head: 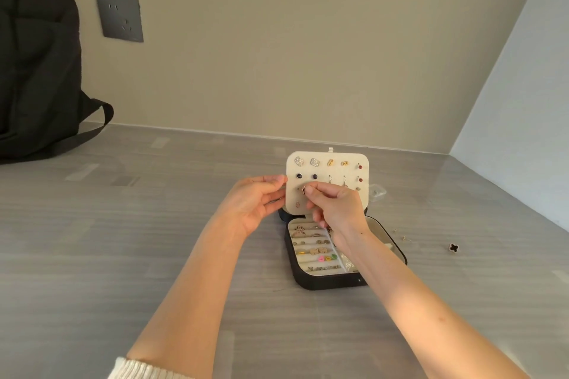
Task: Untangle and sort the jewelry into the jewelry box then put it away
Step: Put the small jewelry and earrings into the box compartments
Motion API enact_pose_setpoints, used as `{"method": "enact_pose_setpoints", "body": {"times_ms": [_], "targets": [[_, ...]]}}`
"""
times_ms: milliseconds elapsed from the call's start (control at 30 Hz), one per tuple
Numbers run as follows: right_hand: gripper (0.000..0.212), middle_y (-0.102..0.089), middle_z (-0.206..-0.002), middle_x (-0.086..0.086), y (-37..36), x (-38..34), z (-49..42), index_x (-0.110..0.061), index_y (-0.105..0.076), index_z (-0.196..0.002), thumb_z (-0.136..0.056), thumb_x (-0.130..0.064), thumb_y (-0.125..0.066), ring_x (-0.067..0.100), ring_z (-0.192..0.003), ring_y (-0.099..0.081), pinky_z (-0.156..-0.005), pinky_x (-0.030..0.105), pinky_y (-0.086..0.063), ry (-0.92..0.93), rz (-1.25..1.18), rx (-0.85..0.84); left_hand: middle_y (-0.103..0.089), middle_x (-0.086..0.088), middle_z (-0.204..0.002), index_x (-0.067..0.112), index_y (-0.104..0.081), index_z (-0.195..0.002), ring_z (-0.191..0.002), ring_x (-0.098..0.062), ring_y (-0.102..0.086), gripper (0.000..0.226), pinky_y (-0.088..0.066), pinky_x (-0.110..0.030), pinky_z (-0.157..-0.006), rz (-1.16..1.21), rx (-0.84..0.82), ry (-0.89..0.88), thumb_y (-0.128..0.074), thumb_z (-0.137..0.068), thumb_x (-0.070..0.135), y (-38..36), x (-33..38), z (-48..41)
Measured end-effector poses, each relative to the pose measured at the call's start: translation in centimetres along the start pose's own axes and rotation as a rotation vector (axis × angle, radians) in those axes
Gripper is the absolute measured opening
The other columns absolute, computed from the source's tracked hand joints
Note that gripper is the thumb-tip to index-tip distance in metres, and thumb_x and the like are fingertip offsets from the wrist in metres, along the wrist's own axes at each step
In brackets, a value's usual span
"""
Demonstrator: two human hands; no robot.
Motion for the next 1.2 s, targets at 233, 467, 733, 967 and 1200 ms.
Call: {"method": "enact_pose_setpoints", "body": {"times_ms": [233, 467, 733, 967, 1200], "targets": [[0.010, -0.059, -0.063, 0.002, 0.0, -0.1, 0.2, -0.015, -0.072, -0.090, -0.087, -0.010, -0.064, 0.007, -0.036, -0.039, -0.034, 0.016, -0.029, -0.011, 0.005, 0.028, -0.069, -0.008, -0.085, 0.003, -0.062, -0.087, -0.080, -0.019, -0.066, 0.008, -0.057, -0.029, -0.071, 0.014, -0.012, 0.006, -0.055, -0.089, -0.001, -0.1, 0.1, 0.2], [0.002, -0.060, -0.065, -0.014, -1.0, -3.7, 0.7, -0.021, -0.067, -0.086, -0.084, -0.021, -0.066, 0.008, -0.058, -0.054, -0.058, 0.026, -0.039, 0.463, 0.704, 0.113, -0.070, -0.007, -0.079, 0.002, -0.063, -0.086, -0.072, -0.017, -0.068, 0.006, -0.058, -0.026, -0.068, 0.013, -0.031, 0.003, -0.057, -0.087, 0.001, -0.3, 0.4, 0.5], [0.086, -0.057, -0.107, 0.007, -1.8, -8.8, 2.2, -0.017, -0.048, -0.124, -0.052, -0.053, -0.080, 0.030, -0.094, -0.055, -0.086, 0.039, -0.034, 1.132, 1.401, 0.320, -0.070, -0.008, -0.080, 0.002, -0.063, -0.082, -0.078, -0.018, -0.067, 0.013, -0.057, -0.025, -0.071, -0.019, -0.102, 0.038, -0.053, -0.088, -0.002, -0.8, 0.6, 1.2], [0.044, -0.062, -0.065, -0.003, -0.8, -7.9, 3.2, -0.013, -0.061, -0.072, -0.057, -0.050, -0.080, 0.022, -0.061, -0.058, -0.072, 0.030, -0.030, 1.233, 1.263, 0.158, -0.071, -0.010, -0.083, 0.001, -0.064, -0.084, -0.076, -0.017, -0.069, 0.009, -0.057, -0.023, -0.075, -0.231, -0.207, 0.045, -0.056, -0.086, -0.002, -0.8, 1.1, 1.6], [0.038, -0.059, -0.062, -0.001, -0.2, -6.3, 6.0, -0.012, -0.056, -0.066, -0.074, -0.045, -0.073, 0.020, -0.056, -0.053, -0.062, 0.032, -0.036, 1.553, 1.234, 0.222, -0.066, 0.000, -0.078, 0.015, -0.067, -0.080, -0.066, -0.003, -0.061, 0.005, -0.050, -0.012, -0.068, -0.821, -0.172, -0.065, -0.069, -0.081, 0.010, -0.1, 1.9, 1.0]]}}
Point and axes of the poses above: each hand's wrist, its own z-axis away from the middle knuckle, its own y-axis out of the back of the hand, x = y × z, the point moved 8 cm from there along -z, towards the middle knuckle
